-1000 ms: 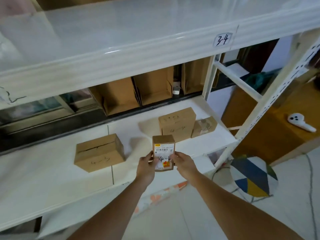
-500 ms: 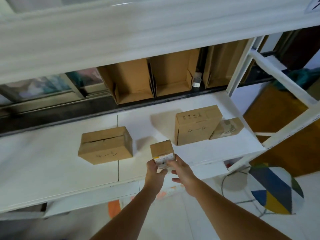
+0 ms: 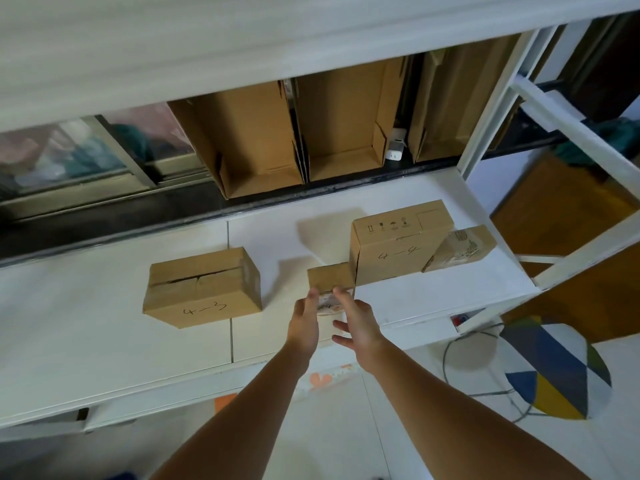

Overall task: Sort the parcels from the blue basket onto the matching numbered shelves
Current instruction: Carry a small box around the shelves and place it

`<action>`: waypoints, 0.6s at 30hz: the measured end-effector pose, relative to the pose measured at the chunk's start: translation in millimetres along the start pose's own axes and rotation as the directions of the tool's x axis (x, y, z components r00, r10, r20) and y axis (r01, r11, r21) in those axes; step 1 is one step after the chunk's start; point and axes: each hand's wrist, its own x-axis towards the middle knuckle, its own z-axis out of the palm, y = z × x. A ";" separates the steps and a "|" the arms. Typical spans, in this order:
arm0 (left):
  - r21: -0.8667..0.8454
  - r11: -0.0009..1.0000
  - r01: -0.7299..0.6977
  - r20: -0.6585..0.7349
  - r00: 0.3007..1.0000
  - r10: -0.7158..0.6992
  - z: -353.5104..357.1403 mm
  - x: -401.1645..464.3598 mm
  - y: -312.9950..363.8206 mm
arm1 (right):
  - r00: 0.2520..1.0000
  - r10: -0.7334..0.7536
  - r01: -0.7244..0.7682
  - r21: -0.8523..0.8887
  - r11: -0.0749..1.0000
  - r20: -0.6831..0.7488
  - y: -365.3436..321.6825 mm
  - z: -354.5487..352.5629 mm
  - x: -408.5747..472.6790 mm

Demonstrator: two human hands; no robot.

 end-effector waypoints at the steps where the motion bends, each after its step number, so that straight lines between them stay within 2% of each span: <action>1: 0.003 1.000 -0.001 0.002 1.000 0.001 -0.3 2.0 1.7 | 1.000 0.001 -0.001 0.020 1.000 -0.009 -1.0 1.3 2.5; 6: -0.007 1.000 -0.003 -0.009 1.000 0.003 4.5 9.9 7.6 | 0.999 0.017 -0.014 0.088 0.996 -0.040 -7.4 3.9 15.5; 13: -0.041 0.999 -0.007 -0.034 0.999 0.006 9.0 23.4 13.9 | 1.000 0.014 -0.014 0.198 0.980 0.002 -13.1 8.7 28.0; 18: -0.085 0.996 0.016 -0.026 1.000 -0.018 8.7 28.2 24.0 | 1.000 -0.001 -0.003 0.186 0.983 0.017 -13.5 10.2 34.6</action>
